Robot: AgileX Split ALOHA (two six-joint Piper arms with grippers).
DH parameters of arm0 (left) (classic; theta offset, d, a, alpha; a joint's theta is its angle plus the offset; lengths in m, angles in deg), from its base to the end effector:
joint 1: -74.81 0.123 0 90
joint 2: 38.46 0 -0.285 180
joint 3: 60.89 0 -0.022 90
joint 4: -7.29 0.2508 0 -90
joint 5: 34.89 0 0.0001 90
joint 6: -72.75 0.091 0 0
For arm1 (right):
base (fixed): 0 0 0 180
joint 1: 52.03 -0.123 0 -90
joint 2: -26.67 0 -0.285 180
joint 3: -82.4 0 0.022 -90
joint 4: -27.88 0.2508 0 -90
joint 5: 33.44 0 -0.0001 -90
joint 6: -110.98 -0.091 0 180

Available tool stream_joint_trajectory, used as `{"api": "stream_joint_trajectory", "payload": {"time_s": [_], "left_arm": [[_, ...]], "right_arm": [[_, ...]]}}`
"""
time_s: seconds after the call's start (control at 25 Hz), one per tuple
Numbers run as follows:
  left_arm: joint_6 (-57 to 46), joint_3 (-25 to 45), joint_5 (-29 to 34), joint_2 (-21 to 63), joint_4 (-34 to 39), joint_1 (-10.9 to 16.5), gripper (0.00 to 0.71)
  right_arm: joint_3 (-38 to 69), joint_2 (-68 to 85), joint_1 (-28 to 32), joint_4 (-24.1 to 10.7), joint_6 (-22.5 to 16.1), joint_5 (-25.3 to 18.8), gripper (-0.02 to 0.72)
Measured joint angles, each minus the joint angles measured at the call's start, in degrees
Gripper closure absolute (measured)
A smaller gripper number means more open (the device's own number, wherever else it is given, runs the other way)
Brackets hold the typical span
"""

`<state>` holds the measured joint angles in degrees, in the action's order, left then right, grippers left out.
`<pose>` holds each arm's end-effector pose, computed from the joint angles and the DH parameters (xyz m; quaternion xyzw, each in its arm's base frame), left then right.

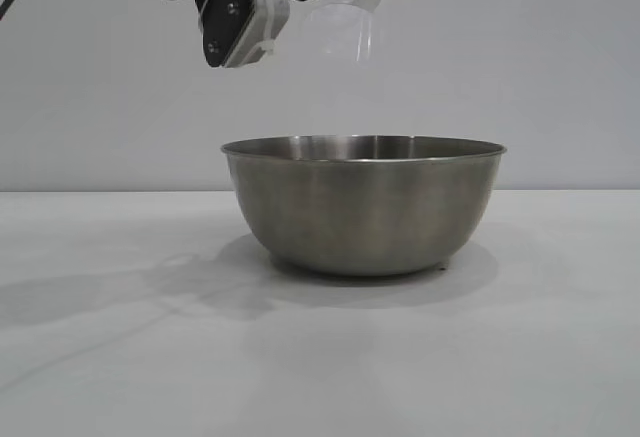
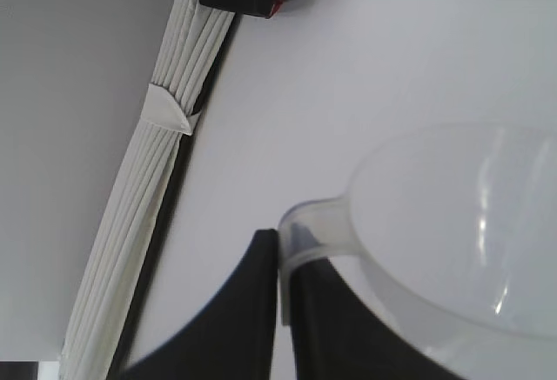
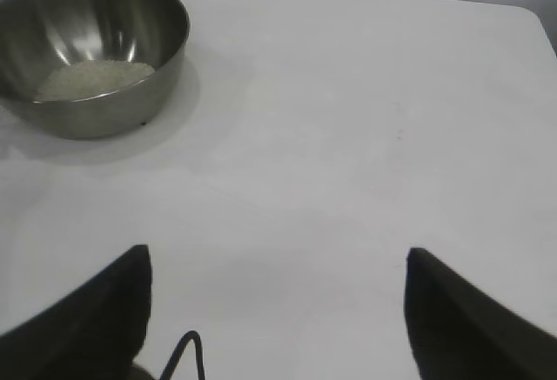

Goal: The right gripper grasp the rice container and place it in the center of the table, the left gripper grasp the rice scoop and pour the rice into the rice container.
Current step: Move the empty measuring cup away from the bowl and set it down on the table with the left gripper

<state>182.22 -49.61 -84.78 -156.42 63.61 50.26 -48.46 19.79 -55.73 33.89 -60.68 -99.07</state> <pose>0.3504 -0.2237 0.2259 0.7025 -0.2146 0.4607 0.4982 -0.0107 0.0080 0.2681 -0.0958 0.8667 0.0325 0.4885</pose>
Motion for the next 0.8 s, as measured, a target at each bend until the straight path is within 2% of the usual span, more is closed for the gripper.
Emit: {"api": "stream_joint_trajectory", "payload": {"time_s": [0.16,0.28,0.4,0.52,0.6,0.8], "left_arm": [[-18.01,0.00,0.00,0.00,-1.82,0.00,0.710],[-35.87,0.00,0.00,0.00,-6.50,0.00,0.710],[-50.42,0.00,0.00,0.00,-13.92,0.00,0.710],[-60.59,0.00,0.00,0.00,-22.60,0.35,0.710],[-67.00,0.00,0.11,0.00,-27.91,1.22,0.710],[-81.41,1.55,0.23,0.00,-37.65,5.52,0.710]], "right_arm": [[0.00,0.00,0.00,0.00,0.00,0.00,0.137],[0.00,0.00,0.00,0.00,0.00,0.00,0.137],[0.00,0.00,0.00,0.00,0.00,0.00,0.137],[0.00,0.00,0.00,0.00,0.00,0.00,0.137],[0.00,0.00,0.00,0.00,0.00,0.00,0.137],[0.00,0.00,0.00,0.00,0.00,0.00,0.137]]}}
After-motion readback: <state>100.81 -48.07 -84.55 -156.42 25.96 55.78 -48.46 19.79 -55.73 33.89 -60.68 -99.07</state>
